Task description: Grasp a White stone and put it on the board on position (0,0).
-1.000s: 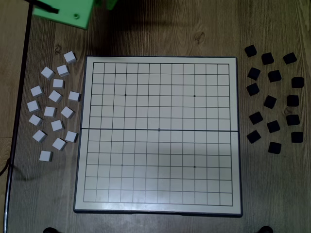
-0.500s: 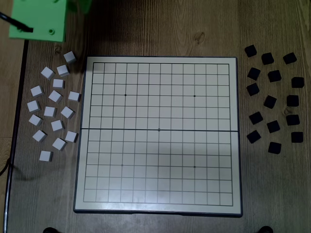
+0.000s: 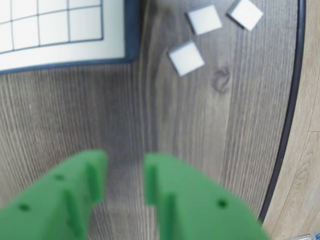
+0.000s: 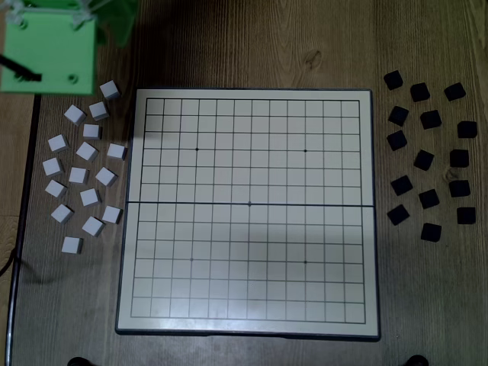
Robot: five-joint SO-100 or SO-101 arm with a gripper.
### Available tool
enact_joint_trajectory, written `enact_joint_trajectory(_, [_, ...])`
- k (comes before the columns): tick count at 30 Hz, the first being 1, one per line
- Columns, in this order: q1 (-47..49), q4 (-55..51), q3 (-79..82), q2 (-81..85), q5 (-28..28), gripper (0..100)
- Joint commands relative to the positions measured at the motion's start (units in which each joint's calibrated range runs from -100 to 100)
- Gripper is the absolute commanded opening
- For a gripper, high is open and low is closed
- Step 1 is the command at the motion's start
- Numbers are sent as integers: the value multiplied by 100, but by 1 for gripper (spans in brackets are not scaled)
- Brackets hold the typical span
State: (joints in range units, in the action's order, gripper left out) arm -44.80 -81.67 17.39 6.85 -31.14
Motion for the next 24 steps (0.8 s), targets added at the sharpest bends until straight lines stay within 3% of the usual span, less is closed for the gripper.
enact_joint_trajectory(1, [78,-38,-811,-231,-5,6])
enact_joint_trajectory(11, [288,-38,-676,-342,15,6])
enact_joint_trajectory(17, [361,102,-396,-164,317,6])
enact_joint_trajectory(24, [279,954,483,-206,615,6])
